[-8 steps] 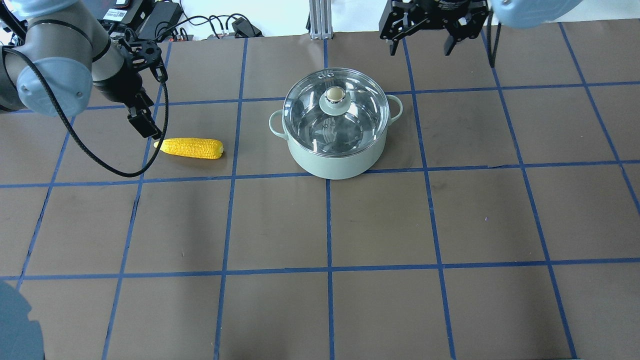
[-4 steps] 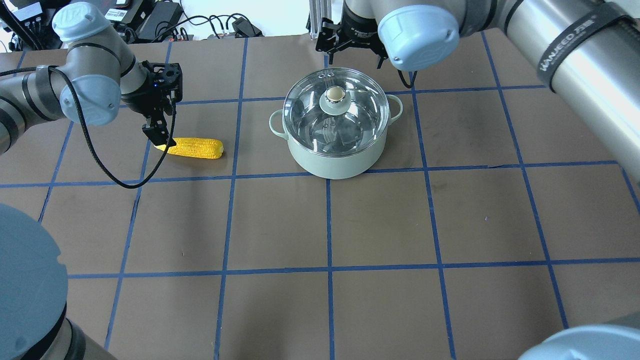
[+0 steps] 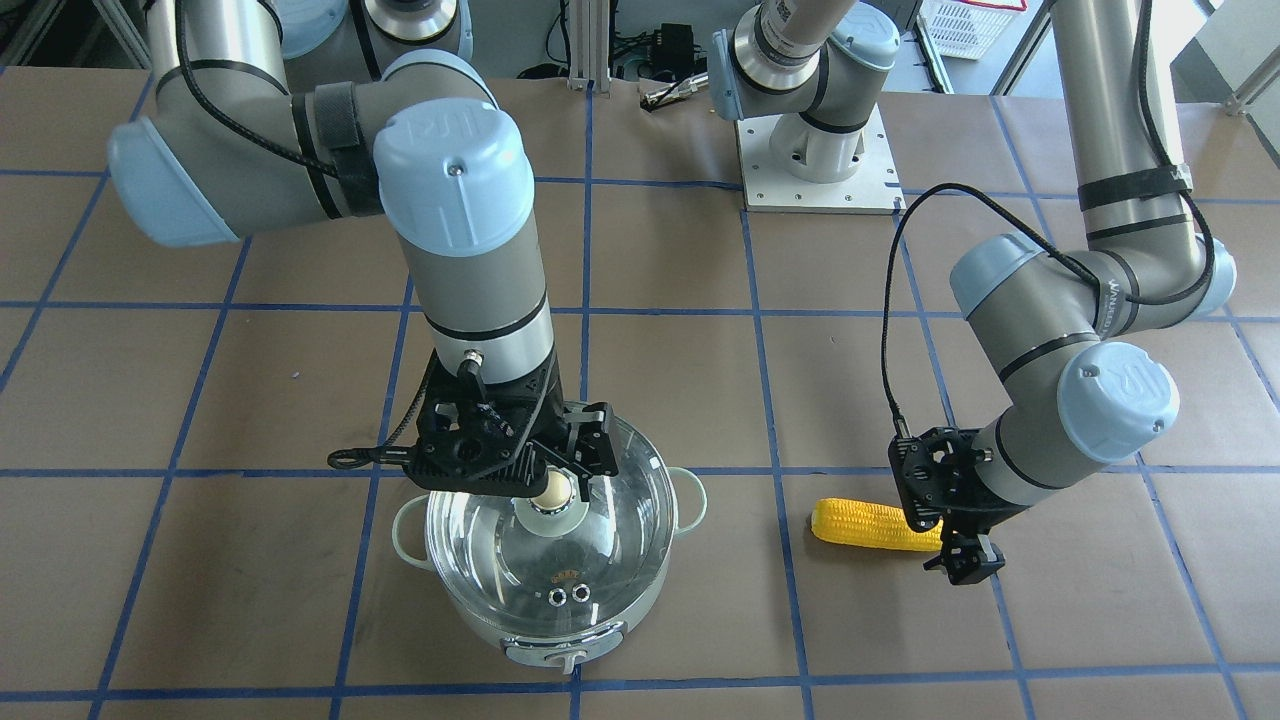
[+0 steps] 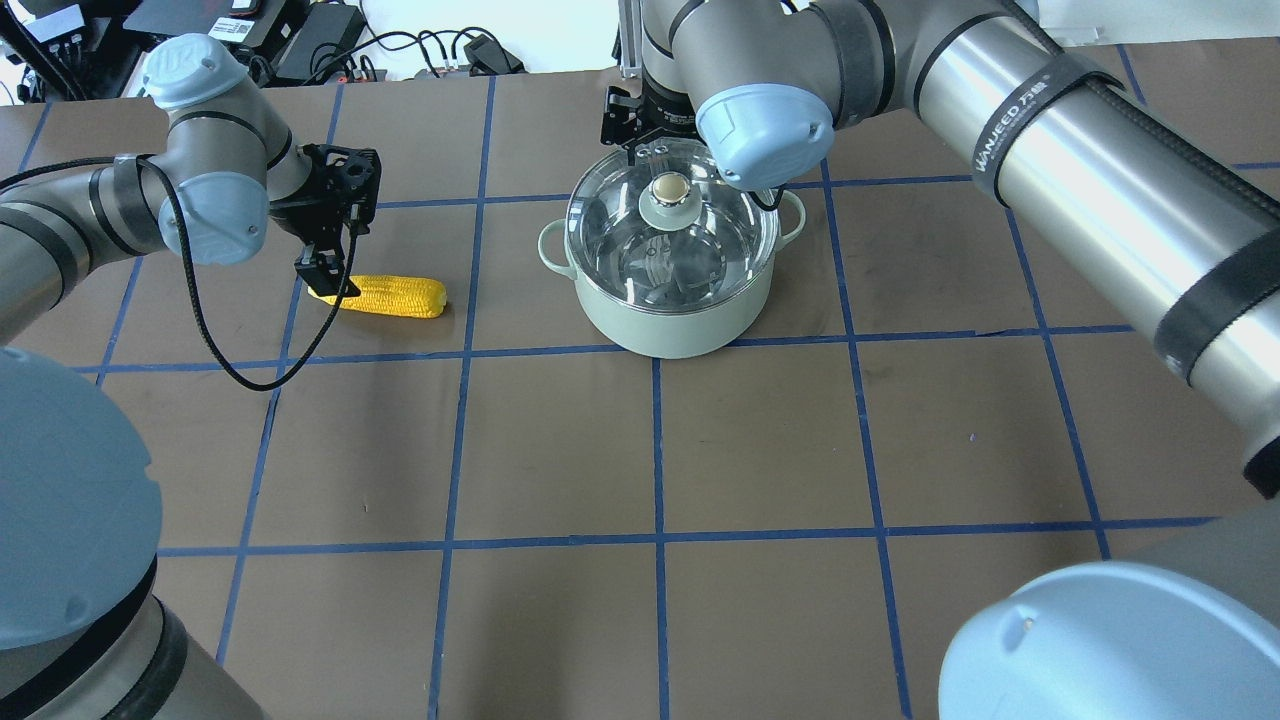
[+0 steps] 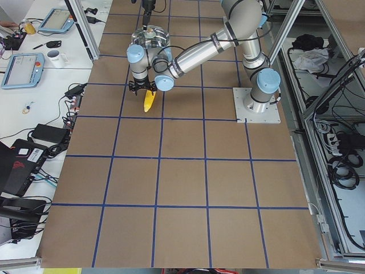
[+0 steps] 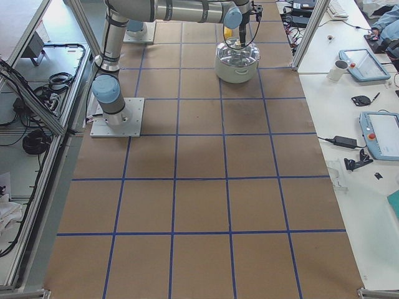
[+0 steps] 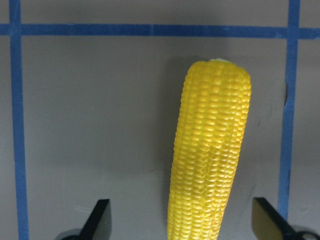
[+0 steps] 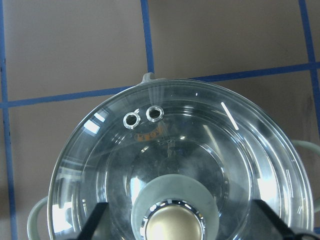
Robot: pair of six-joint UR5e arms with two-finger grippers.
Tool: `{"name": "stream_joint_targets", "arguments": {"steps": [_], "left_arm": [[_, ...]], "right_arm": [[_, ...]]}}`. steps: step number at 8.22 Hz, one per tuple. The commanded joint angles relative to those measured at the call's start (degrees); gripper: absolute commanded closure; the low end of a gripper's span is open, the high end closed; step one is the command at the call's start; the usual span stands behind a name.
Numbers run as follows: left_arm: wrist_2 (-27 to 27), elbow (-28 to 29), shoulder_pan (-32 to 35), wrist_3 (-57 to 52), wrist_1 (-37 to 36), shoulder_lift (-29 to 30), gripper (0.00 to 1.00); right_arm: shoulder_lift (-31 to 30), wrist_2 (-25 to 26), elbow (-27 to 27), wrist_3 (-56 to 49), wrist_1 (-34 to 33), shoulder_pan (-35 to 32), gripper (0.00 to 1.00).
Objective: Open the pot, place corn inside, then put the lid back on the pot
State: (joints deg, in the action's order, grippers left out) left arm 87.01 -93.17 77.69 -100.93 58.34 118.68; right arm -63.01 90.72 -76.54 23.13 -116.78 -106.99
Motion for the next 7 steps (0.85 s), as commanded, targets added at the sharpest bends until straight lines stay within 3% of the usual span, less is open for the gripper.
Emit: {"name": "stream_joint_targets", "arguments": {"steps": [1, 6, 7], "left_arm": [[0.0, -0.1, 0.0, -0.8, -0.5, 2.0, 0.0], [0.0, -0.6, 0.0, -0.5, -0.3, 4.8, 0.0], [0.2, -0.6, 0.0, -0.2, -0.3, 4.9, 0.39]], "right_arm": [[2.0, 0.3, -0.6, -1.2, -1.2, -0.2, 0.0], [2.0, 0.2, -0.8, -5.6, -1.1, -0.5, 0.0], [1.9, 0.2, -1.2, -6.0, -1.1, -0.5, 0.05]]}}
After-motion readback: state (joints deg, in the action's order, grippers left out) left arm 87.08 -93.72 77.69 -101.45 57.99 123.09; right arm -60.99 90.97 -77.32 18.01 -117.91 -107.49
